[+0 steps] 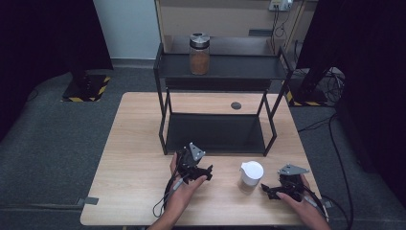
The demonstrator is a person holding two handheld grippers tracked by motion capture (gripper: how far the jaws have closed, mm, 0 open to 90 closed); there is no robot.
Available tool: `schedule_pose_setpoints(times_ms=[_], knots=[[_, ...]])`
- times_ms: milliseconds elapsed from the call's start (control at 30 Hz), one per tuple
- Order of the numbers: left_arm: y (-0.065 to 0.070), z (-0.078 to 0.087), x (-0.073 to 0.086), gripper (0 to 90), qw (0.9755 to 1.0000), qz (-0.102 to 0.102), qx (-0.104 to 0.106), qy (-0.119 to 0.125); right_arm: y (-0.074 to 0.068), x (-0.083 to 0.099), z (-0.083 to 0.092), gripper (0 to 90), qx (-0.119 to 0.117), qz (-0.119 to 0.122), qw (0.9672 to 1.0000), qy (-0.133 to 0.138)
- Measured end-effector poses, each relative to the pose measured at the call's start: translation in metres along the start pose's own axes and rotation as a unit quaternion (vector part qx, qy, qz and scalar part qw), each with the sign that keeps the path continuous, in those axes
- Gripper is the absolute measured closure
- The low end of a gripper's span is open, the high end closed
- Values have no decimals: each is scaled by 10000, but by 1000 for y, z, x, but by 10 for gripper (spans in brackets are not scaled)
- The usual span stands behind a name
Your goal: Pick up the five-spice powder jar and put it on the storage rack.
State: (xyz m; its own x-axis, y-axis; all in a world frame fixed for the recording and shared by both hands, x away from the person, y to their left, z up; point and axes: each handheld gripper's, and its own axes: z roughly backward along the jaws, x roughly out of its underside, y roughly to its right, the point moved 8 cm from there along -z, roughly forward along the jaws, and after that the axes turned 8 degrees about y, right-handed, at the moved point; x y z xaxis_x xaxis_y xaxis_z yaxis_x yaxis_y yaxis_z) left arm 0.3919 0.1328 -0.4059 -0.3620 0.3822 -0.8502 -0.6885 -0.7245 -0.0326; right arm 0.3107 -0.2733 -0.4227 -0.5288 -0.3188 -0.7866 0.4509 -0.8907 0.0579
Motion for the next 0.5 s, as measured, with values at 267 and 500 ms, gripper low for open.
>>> schedule_pose_setpoints(times_ms=[267, 500], knots=[[-9, 24, 27, 52, 9997, -114, 59, -197, 0, 0, 0, 14, 5, -4, 10000, 0], [-34, 48, 44, 51, 9995, 141, -168, -230, -1, 0, 0, 14, 16, -16, 10000, -1]])
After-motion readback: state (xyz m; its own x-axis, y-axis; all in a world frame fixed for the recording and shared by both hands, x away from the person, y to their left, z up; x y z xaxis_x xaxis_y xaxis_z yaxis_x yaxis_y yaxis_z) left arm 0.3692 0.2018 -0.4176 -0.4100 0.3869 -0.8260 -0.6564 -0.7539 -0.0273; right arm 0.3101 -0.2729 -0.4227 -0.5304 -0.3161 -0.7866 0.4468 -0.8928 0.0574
